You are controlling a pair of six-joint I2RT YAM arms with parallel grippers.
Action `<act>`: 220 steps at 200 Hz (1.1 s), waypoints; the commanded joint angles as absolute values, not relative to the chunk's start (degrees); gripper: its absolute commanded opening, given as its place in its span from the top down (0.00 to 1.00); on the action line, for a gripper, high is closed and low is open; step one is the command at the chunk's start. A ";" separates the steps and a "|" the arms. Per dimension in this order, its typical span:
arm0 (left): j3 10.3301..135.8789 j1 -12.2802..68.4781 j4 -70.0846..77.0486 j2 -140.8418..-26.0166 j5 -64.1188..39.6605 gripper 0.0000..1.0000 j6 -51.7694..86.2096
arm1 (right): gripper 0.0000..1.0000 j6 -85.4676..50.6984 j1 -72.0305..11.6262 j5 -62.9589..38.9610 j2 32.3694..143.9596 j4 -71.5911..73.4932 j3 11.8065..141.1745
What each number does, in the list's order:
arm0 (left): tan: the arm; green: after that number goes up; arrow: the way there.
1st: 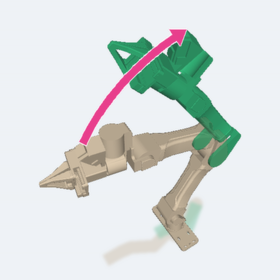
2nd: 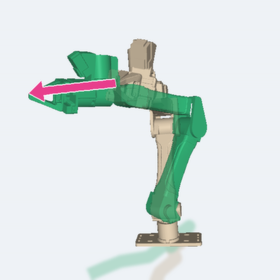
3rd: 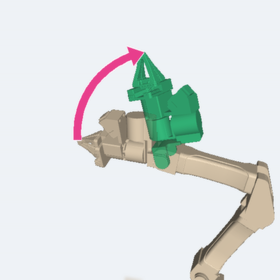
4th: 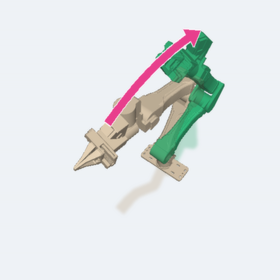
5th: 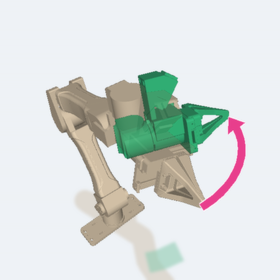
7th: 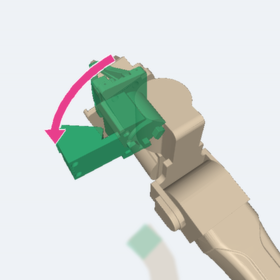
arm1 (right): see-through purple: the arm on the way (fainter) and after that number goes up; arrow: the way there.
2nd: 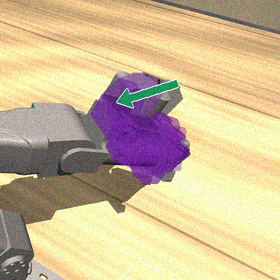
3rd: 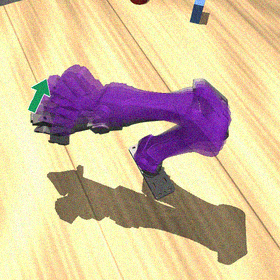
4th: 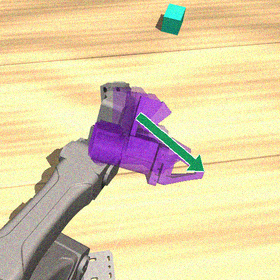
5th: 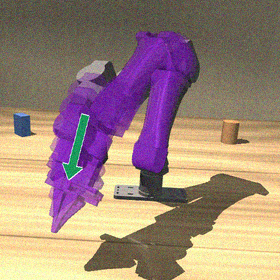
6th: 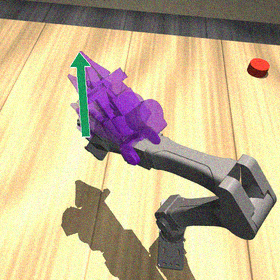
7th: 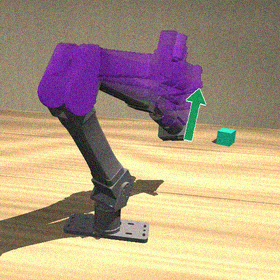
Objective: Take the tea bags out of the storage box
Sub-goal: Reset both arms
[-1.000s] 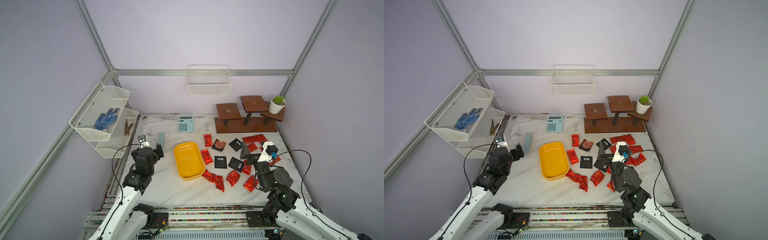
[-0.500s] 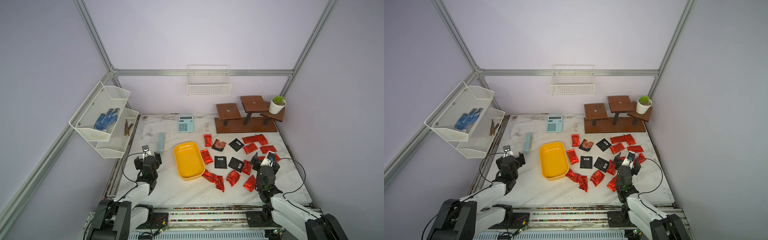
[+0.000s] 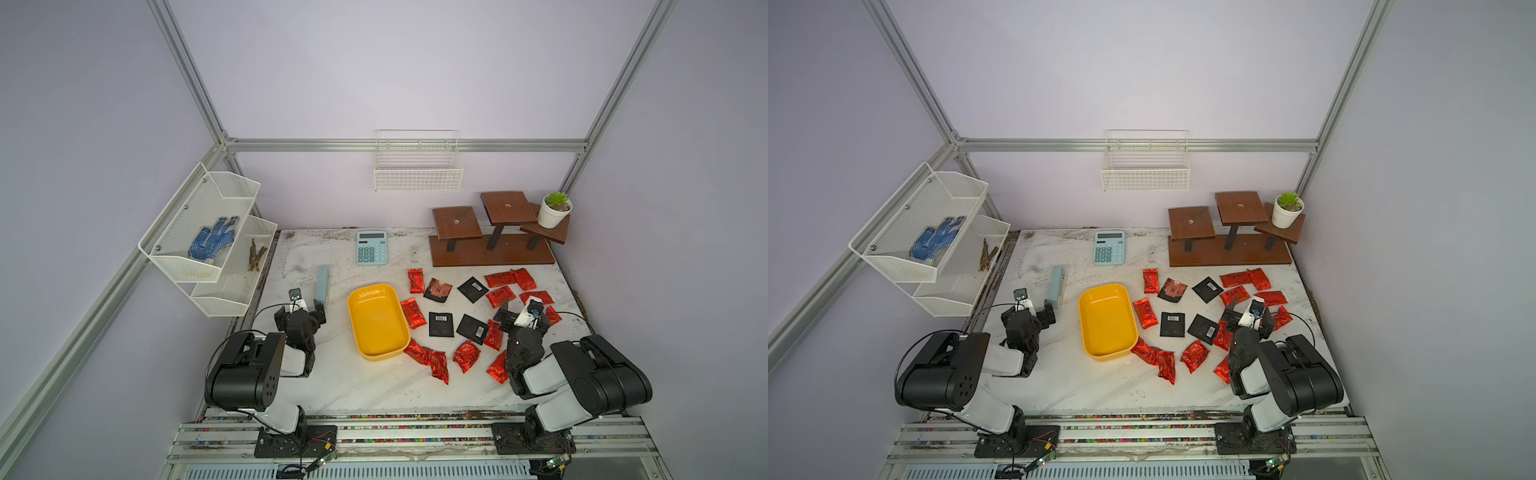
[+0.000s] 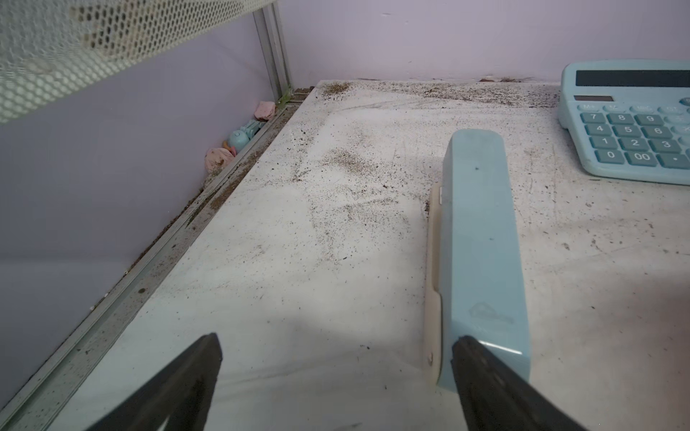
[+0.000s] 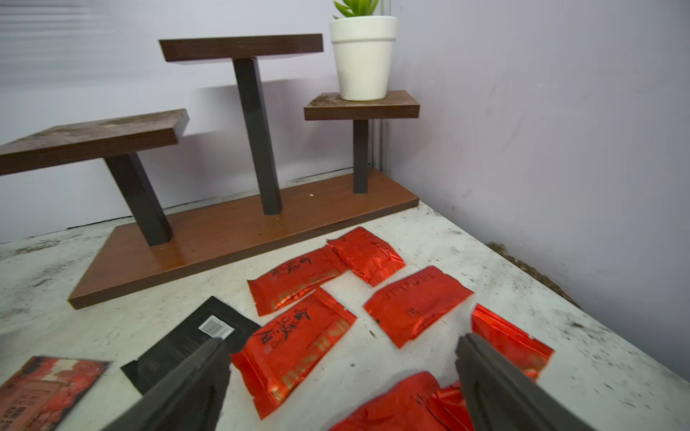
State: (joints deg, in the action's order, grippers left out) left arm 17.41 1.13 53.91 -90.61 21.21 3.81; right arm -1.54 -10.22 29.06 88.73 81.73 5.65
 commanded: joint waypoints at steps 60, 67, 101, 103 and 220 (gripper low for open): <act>22.06 0.77 53.81 -90.44 19.63 0.00 3.07 | 0.00 -1.19 -7.11 19.59 90.80 68.12 16.72; 22.05 0.79 53.81 -90.44 19.64 0.00 3.07 | 0.00 -1.58 -6.62 18.74 90.70 67.44 16.94; 21.71 0.79 54.22 -90.18 19.56 0.00 3.07 | 0.00 -2.11 -6.11 18.04 90.61 66.49 17.25; 21.71 0.79 54.25 -90.11 19.54 0.00 3.05 | 0.00 -2.06 -6.12 18.07 90.61 66.55 17.23; 21.33 0.79 54.84 -90.00 19.39 0.00 2.93 | 0.00 -1.66 -6.16 17.76 90.99 67.96 16.99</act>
